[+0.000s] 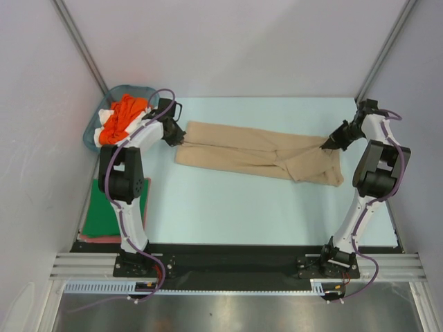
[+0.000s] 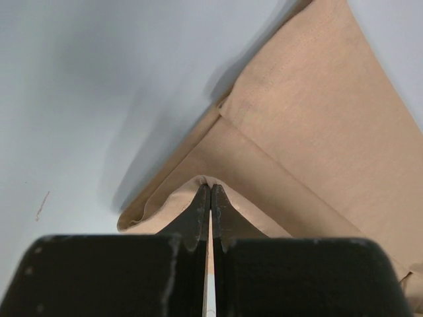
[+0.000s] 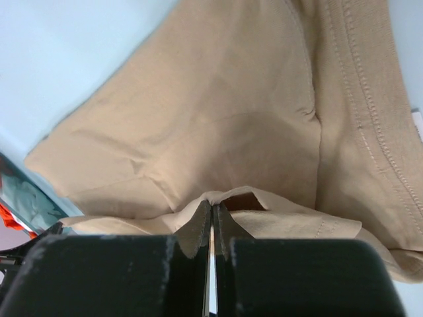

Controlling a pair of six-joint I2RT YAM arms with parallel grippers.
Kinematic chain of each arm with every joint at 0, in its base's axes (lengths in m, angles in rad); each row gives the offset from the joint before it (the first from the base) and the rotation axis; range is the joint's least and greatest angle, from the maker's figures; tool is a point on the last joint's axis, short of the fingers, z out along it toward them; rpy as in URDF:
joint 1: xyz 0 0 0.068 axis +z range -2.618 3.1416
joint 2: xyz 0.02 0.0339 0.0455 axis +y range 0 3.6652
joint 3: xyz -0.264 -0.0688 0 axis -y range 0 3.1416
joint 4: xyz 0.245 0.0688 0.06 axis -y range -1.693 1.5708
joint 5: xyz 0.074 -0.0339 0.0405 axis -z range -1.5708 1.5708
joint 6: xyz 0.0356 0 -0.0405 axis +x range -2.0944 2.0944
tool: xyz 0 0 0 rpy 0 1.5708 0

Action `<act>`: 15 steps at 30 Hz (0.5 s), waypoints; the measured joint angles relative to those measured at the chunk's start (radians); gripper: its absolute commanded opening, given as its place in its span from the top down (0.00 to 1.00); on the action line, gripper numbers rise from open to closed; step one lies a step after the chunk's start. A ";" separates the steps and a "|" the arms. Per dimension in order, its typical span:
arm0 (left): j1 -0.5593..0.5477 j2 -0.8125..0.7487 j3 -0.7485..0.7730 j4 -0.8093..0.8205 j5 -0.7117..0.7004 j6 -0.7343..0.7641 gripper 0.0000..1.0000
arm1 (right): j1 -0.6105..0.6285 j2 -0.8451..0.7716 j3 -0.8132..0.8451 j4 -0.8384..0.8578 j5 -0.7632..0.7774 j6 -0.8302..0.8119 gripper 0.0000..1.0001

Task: Fold and stack the t-shirts
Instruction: Fold the tshirt

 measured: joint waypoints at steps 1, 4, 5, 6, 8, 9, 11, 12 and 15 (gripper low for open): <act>0.002 0.000 -0.002 0.003 -0.002 -0.002 1.00 | 0.001 0.002 0.001 -0.004 -0.001 -0.003 0.92; 0.007 0.000 -0.003 0.007 -0.008 -0.010 1.00 | 0.000 0.004 0.001 -0.016 -0.005 -0.016 0.96; 0.008 -0.001 -0.003 0.008 -0.011 -0.010 1.00 | -0.002 0.004 0.001 -0.021 -0.006 -0.020 1.00; 0.010 -0.002 -0.006 0.013 -0.013 -0.012 1.00 | -0.005 0.004 0.001 -0.024 -0.007 -0.023 1.00; 0.011 -0.005 -0.010 0.015 -0.015 -0.016 1.00 | -0.013 0.004 0.001 -0.027 -0.008 -0.024 1.00; 0.012 -0.005 -0.010 0.017 -0.015 -0.017 1.00 | -0.017 0.004 0.001 -0.028 -0.008 -0.024 1.00; 0.013 -0.004 -0.010 0.019 -0.014 -0.018 1.00 | -0.024 0.005 0.001 -0.028 -0.012 -0.024 1.00; 0.013 -0.005 -0.010 0.021 -0.015 -0.018 1.00 | -0.029 0.006 0.002 -0.028 -0.015 -0.024 1.00; 0.014 -0.005 -0.010 0.023 -0.018 -0.018 1.00 | -0.035 0.023 0.017 -0.030 -0.024 -0.024 1.00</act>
